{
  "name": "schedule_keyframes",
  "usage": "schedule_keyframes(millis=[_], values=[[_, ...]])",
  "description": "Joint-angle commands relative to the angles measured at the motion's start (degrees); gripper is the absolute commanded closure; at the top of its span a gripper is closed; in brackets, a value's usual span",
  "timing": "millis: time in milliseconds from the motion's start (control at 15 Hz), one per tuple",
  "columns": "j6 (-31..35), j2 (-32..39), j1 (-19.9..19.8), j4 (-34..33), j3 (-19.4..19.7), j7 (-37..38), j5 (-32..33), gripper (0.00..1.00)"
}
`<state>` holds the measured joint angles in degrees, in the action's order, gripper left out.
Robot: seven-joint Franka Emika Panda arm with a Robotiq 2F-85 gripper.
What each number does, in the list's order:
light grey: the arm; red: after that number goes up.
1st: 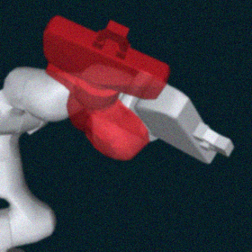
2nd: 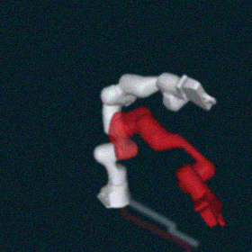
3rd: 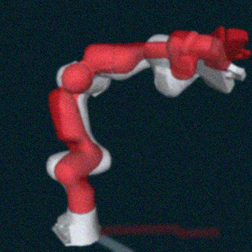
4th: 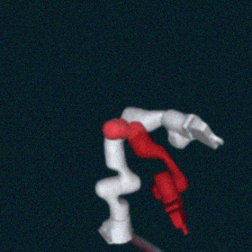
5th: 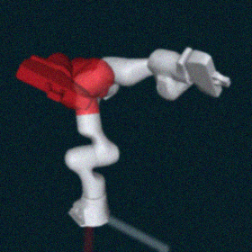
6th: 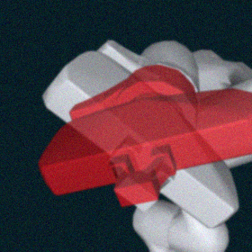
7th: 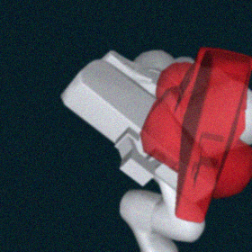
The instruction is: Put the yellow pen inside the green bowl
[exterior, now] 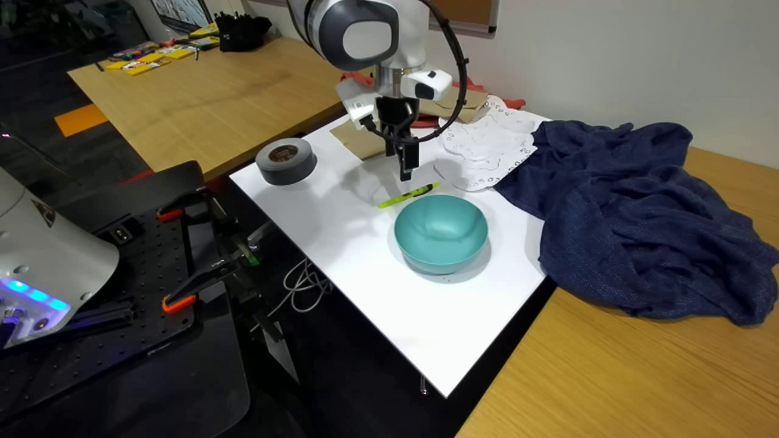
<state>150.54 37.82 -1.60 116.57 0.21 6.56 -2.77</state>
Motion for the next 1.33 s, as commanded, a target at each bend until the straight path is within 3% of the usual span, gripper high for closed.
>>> schedule_keyframes(millis=[0,1267], values=[[1.1,1.0,2.1,-1.5,2.7,1.1,1.6,0.00],[1.2,14.0,2.7,-13.6,2.8,0.0,1.5,0.00]])
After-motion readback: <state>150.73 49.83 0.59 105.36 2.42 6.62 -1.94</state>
